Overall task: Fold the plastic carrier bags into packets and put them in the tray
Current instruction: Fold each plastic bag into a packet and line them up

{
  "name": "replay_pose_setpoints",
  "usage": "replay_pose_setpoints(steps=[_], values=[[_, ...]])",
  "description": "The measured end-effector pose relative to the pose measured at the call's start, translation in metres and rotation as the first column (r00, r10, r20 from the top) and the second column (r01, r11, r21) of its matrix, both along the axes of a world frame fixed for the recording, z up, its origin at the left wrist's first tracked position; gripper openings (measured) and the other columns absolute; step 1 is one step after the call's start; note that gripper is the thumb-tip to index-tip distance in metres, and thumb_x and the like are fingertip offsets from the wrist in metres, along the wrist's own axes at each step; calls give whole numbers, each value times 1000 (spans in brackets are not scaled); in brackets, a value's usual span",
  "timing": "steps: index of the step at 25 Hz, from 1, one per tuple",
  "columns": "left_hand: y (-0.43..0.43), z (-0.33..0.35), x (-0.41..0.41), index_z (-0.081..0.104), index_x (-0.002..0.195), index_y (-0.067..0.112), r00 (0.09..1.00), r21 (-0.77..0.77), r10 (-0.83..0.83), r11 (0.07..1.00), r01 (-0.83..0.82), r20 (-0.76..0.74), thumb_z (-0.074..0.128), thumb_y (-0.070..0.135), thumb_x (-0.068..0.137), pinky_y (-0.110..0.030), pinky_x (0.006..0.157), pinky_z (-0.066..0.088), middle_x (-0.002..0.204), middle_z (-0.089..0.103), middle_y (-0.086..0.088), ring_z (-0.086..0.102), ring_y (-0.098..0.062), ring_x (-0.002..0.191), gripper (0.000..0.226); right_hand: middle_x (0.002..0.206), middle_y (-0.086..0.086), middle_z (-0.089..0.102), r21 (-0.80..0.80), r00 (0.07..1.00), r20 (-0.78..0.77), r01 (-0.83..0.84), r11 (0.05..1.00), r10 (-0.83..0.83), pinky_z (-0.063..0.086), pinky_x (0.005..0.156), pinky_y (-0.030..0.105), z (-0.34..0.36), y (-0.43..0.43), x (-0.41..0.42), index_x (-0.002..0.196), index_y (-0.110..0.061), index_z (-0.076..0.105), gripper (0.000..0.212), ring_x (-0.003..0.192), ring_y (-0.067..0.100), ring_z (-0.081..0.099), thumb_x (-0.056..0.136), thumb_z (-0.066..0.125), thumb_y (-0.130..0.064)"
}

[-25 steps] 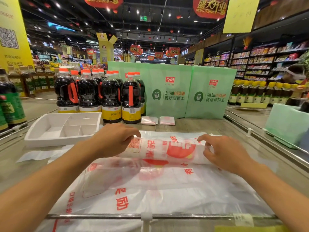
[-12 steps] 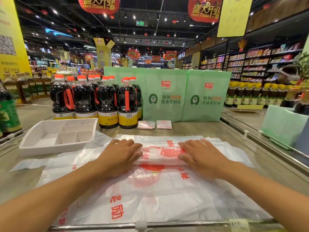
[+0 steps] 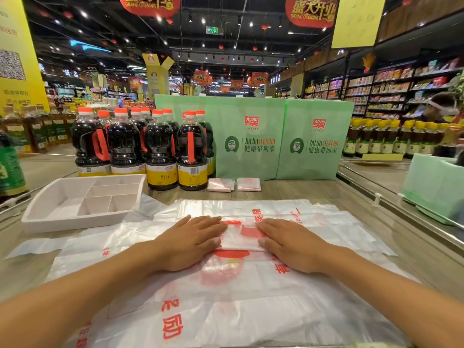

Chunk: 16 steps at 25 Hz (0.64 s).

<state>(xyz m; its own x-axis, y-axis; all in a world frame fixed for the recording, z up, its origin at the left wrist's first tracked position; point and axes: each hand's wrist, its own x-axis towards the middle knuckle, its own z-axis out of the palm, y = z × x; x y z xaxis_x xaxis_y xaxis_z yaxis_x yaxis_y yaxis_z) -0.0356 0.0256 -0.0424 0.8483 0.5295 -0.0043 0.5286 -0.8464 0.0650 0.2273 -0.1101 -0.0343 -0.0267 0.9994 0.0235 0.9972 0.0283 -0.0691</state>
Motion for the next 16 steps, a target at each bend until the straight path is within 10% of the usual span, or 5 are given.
replay_pose_setpoints(steps=[5,16], values=[[1,-3,0,-11,156,51,989,-66,58,996,-68,-138,2,72,93,-50,124,-11,164,-18,25,-19,-9,153,68,170,-13,-5,-155,997,-31,64,986,-70,-3,127,41,-5,-1,7,162,-41,3,62,157,13,-7,105,18,-61],[13,5,-29,-16,147,63,966,-119,174,973,-199,-193,-16,107,39,-61,121,-11,165,-20,21,-17,-21,156,117,169,-12,-16,-284,956,5,283,916,-294,-7,124,53,-7,-26,59,157,-50,-8,68,156,21,-15,98,15,-74]])
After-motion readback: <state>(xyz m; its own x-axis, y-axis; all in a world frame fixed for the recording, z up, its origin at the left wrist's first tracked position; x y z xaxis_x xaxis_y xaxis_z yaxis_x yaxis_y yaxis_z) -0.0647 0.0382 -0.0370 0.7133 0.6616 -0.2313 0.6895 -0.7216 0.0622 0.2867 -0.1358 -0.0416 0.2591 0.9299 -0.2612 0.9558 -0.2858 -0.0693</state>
